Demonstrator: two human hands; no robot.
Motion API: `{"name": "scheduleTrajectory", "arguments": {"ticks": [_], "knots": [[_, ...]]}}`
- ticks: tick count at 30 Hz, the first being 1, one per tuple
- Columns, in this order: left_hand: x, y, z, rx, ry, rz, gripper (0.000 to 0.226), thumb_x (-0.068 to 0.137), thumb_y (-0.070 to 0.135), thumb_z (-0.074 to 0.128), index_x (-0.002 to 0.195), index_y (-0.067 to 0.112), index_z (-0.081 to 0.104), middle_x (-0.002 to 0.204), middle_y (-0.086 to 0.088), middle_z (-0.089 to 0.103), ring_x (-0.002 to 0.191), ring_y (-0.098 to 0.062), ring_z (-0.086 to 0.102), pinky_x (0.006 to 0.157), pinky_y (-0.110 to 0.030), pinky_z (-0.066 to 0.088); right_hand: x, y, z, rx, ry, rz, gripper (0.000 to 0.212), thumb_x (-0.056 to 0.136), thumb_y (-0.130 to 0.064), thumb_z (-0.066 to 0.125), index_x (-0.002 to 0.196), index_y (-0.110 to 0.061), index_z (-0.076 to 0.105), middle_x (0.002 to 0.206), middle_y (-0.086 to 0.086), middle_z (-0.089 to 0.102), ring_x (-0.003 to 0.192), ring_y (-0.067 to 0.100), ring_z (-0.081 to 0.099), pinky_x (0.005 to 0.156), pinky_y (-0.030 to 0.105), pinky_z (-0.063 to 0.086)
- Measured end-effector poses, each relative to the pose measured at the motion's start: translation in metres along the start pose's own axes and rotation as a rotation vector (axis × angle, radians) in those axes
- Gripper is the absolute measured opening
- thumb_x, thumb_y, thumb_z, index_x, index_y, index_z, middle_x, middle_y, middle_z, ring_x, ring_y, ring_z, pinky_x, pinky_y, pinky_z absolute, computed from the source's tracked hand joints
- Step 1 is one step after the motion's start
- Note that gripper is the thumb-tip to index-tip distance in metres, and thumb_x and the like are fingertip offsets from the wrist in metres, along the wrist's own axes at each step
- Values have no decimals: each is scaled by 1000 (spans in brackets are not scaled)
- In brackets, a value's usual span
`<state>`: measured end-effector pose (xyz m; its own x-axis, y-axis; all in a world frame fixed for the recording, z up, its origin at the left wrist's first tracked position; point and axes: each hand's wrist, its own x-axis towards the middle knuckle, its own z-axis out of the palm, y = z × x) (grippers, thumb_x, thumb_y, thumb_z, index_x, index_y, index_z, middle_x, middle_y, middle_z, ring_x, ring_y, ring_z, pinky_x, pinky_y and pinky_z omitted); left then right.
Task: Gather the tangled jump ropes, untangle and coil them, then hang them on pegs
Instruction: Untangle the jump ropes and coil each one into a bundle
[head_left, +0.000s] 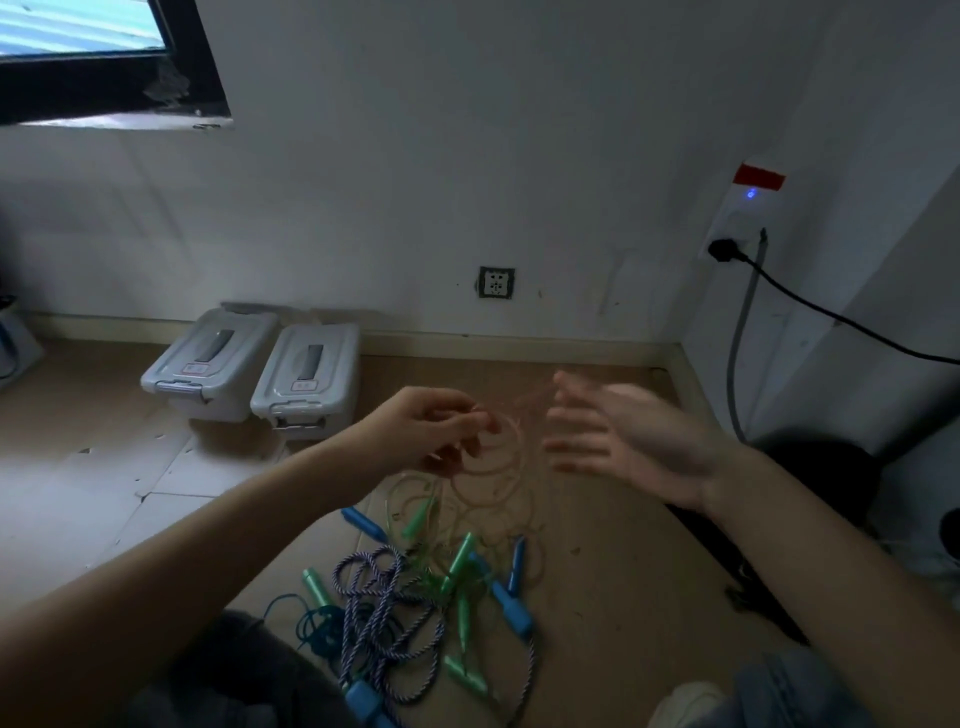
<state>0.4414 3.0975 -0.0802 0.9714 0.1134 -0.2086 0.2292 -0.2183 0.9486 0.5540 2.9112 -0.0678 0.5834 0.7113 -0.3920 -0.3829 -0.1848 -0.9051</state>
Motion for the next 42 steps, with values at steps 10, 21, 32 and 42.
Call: {"name": "scheduleTrajectory", "arguments": {"ticks": [10, 21, 32, 42], "knots": [[2, 3, 0, 460, 17, 147, 21, 79, 33, 65, 61, 43, 61, 55, 21, 61, 49, 1, 54, 48, -10, 43, 8, 12, 26, -283, 40, -129, 4, 74, -8, 72, 73, -11, 70, 65, 4, 68, 43, 5, 50, 43, 15, 42], [-1, -7, -30, 355, -50, -34, 11, 84, 34, 56, 78, 31, 65, 76, 10, 62, 62, 5, 56, 57, -10, 44, -7, -8, 4, -147, 85, -155, 7, 73, -4, 69, 79, -7, 68, 58, -2, 64, 41, 1, 45, 40, 13, 40], [-1, 7, 6, -207, 63, -6, 24, 71, 21, 64, 90, 6, 68, 84, -7, 72, 78, -15, 70, 64, -16, 53, -1, 3, 15, -93, 98, -175, 5, 79, -10, 66, 84, -9, 66, 84, 7, 71, 53, 8, 58, 43, 16, 44], [-3, 9, 2, -165, 11, -106, 15, 88, 18, 52, 90, 10, 64, 75, 5, 69, 70, -5, 63, 73, -20, 51, -7, -5, 11, -874, 302, -432, 17, 75, -38, 70, 70, -22, 66, 66, -8, 68, 60, -3, 62, 52, 8, 44]]}}
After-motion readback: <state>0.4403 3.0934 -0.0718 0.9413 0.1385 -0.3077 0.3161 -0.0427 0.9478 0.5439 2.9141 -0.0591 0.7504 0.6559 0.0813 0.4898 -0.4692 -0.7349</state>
